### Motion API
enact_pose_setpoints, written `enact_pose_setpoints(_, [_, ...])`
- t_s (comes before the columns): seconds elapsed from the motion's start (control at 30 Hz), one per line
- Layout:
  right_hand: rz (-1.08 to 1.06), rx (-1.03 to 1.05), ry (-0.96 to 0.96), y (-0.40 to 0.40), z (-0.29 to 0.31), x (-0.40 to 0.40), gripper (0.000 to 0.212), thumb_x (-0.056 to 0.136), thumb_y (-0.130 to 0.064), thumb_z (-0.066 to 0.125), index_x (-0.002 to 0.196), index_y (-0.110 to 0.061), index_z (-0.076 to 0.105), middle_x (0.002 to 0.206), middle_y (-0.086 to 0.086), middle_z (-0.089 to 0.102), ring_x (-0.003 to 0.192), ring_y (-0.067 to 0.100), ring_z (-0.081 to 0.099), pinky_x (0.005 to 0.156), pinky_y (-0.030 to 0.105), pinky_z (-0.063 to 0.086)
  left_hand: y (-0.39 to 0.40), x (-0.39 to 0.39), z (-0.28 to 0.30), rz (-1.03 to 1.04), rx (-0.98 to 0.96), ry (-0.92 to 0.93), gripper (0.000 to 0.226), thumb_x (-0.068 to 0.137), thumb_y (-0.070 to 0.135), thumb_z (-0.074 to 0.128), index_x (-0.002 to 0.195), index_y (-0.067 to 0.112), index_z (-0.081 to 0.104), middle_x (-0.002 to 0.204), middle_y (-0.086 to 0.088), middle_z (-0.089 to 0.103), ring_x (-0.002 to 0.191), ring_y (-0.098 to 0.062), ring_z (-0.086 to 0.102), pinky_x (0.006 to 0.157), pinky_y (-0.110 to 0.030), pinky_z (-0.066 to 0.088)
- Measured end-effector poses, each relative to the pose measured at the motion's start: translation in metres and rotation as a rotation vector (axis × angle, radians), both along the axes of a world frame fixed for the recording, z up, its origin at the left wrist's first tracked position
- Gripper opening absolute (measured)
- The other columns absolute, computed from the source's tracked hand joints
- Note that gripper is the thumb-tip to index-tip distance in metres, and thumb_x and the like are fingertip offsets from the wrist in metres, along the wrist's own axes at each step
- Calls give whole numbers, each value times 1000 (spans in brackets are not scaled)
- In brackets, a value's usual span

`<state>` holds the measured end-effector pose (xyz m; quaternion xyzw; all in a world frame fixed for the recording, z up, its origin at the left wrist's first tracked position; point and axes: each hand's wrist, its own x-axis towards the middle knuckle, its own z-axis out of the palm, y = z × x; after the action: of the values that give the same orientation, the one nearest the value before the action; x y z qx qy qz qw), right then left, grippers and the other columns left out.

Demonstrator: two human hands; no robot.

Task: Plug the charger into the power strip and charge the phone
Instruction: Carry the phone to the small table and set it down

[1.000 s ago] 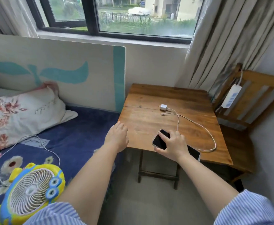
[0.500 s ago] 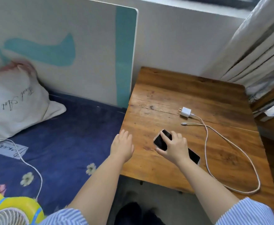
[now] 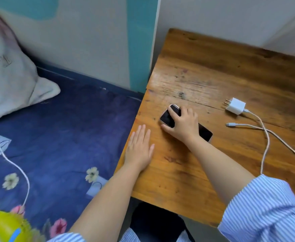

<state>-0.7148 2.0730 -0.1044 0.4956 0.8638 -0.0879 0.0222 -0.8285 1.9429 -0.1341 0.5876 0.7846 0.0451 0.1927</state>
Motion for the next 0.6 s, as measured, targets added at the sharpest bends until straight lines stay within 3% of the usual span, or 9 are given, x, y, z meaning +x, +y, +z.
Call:
enact_pose_setpoints(0.17, [-1, 42, -20, -1, -6, -2, 68, 82, -57, 49, 138, -25, 28, 140, 20, 37, 123, 38, 34, 99, 45, 31, -2, 0, -4, -6, 23, 13, 58, 98, 35, 29, 146, 11, 9, 158, -8, 4, 145, -20, -1, 118, -34, 1])
enact_pose_setpoints(0.33, [44, -68, -141, -6, 4, 7, 65, 87, -56, 41, 141, -28, 16, 154, 13, 13, 139, 33, 14, 110, 51, 20, -3, -4, 14, -29, -101, 33, 57, 99, 37, 27, 146, 11, 7, 158, -8, 3, 145, -20, -1, 118, -35, 4])
enact_pose_setpoints(0.43, [60, -121, -151, -15, 32, 29, 57, 90, -47, 43, 139, -26, 22, 154, 11, 13, 140, 30, 11, 112, 54, 15, -2, -5, 50, 15, -150, 84, 59, 98, 40, 27, 145, 8, 12, 157, -10, 11, 145, -23, 6, 118, -37, 13])
enact_pose_setpoints(0.6, [-80, -132, -121, -23, 101, 85, 48, 90, -34, 48, 134, -21, 33, 153, 11, 16, 139, 28, 14, 112, 52, 17, 40, 11, 134, -153, -50, 278, 48, 96, 35, 37, 133, 5, 34, 143, -13, 37, 135, -25, 28, 108, -38, 31])
